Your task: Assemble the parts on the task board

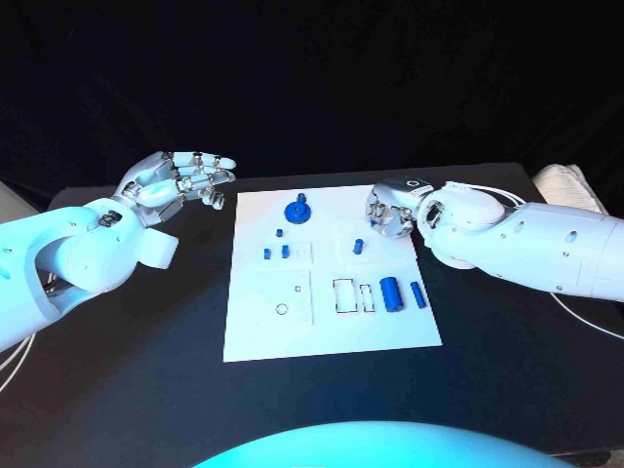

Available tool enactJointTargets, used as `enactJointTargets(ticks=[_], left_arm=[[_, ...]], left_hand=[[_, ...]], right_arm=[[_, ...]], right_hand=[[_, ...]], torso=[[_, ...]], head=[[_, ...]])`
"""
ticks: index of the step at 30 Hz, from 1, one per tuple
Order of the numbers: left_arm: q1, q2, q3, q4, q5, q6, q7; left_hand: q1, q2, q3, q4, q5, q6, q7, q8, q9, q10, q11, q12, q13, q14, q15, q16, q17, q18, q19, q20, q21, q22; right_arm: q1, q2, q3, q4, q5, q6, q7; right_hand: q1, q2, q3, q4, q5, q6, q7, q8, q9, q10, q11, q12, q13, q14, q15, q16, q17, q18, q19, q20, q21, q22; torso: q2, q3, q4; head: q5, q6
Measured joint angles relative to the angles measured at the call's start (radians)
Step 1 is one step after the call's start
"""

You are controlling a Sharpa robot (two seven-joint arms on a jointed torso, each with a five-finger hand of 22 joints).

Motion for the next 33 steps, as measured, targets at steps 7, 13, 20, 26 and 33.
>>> enactJointTargets(ticks=[7,13,20,26,33], left_arm=[[0.0,0.0,0.0,0.0,-0.001,0.0,-0.002],[0.0,0.0,0.0,0.0,-0.002,0.0,-0.004],[0.0,0.0,0.0,-0.002,-0.002,0.0,-0.006],[0.0,0.0,0.0,-0.005,-0.002,0.0,-0.007],[0.0,0.0,0.0,-0.009,-0.003,0.0,-0.007]], left_hand=[[0.0,0.0,0.0,0.0,0.0,0.0,0.0,0.0,0.0,0.0,0.0,0.0,0.0,0.0,0.0,0.0,0.0,0.0,0.0,0.0,0.0,0.0],[0.0,0.0,0.0,0.0,0.0,-0.004,0.003,0.0,0.0,0.0,0.0,0.0,0.0,0.0,0.0,0.0,0.0,0.0,0.0,0.0,0.0,0.0],[0.0,0.0,0.0,0.0,0.0,-0.004,0.003,0.0,0.0,0.0,0.0,0.0,0.0,0.0,0.0,0.0,0.0,0.0,0.0,0.0,0.0,-0.001],[0.0,0.0,0.0,0.0,0.0,-0.004,0.003,0.001,0.0,0.0,0.0,0.0,0.0,0.0,0.0,0.0,0.0,0.0,0.0,0.0,0.0,-0.001],[0.0,0.0,0.0,0.0,0.0,-0.004,0.003,0.005,0.0,0.0,0.0,0.0,0.0,0.0,0.0,0.0,-0.001,0.0,0.0,0.0,0.0,-0.001]], right_arm=[[-0.003,0.005,0.001,-0.002,-0.005,-0.009,-0.01],[-0.008,0.005,-0.001,0.002,-0.007,-0.028,-0.019],[-0.014,-0.001,-0.004,0.014,-0.007,-0.056,-0.034],[-0.019,-0.011,-0.007,0.031,-0.007,-0.081,-0.044],[-0.018,-0.027,-0.004,0.057,-0.006,-0.109,-0.048]], right_hand=[[-0.005,0.016,0.015,-0.01,-0.004,0.024,-0.009,0.021,0.018,0.027,-0.011,0.002,0.0,0.0,-0.008,0.018,0.009,-0.016,0.015,0.0,0.045,0.046],[-0.008,0.032,0.027,-0.022,-0.01,0.036,-0.015,0.04,0.039,0.044,-0.006,0.005,0.01,0.0,-0.018,0.023,0.003,-0.016,0.02,-0.006,0.064,0.071],[-0.01,0.039,0.035,-0.03,-0.005,0.037,-0.016,0.045,0.051,0.047,-0.003,0.002,0.015,-0.002,-0.02,0.027,0.001,-0.016,0.02,-0.006,0.075,0.083],[-0.01,0.039,0.038,-0.033,-0.005,0.037,-0.016,0.05,0.056,0.047,-0.003,0.003,0.017,-0.002,-0.019,0.027,0.001,-0.016,0.023,-0.009,0.081,0.089],[-0.01,0.039,0.04,-0.035,-0.005,0.036,-0.016,0.05,0.058,0.047,-0.003,0.004,0.022,0.002,-0.023,0.03,0.001,-0.016,0.024,-0.008,0.085,0.095]], torso=[[0.0,0.0003,-0.0003],[-0.001,0.0,-0.0011],[-0.002,-0.0007,-0.0006],[-0.002,-0.0007,-0.0006],[-0.003,-0.0012,-0.0012]], head=[[-0.001,-0.004],[-0.001,-0.005],[-0.001,-0.005],[-0.001,-0.003],[-0.001,0.0]])
